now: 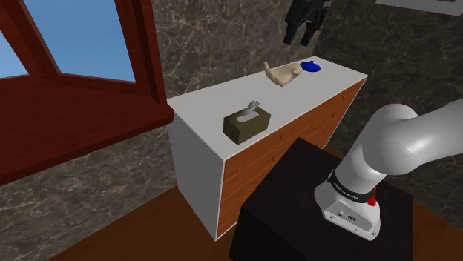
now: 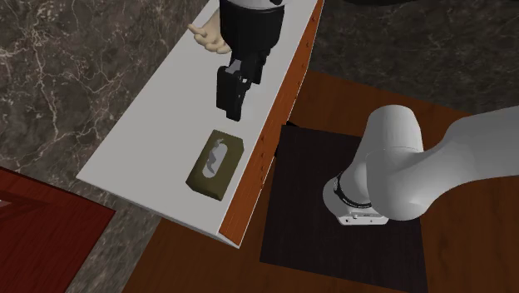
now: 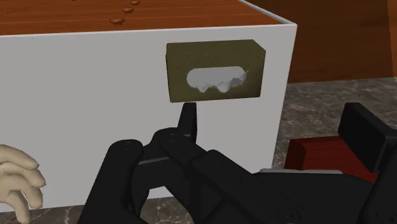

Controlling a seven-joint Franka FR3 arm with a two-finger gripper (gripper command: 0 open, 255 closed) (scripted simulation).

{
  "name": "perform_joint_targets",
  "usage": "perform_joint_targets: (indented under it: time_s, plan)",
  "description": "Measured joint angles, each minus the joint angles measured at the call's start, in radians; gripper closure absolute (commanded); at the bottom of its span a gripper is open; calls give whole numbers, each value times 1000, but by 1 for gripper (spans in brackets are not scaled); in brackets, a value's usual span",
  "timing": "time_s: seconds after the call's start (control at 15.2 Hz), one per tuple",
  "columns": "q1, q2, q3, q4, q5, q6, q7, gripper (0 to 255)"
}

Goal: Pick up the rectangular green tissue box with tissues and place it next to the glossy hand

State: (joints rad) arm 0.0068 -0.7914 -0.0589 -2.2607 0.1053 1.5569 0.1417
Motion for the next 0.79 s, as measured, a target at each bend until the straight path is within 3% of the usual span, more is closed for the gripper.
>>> perform_joint_targets:
  time_s: [0.13, 0.33, 0.79]
  plan:
    - [-4, -10, 2, -25, 4, 21, 10, 0]
    - [-24, -45, 20, -138, 31, 132, 65, 0]
    - [-61, -75, 89, -412, 122, 472, 213, 0]
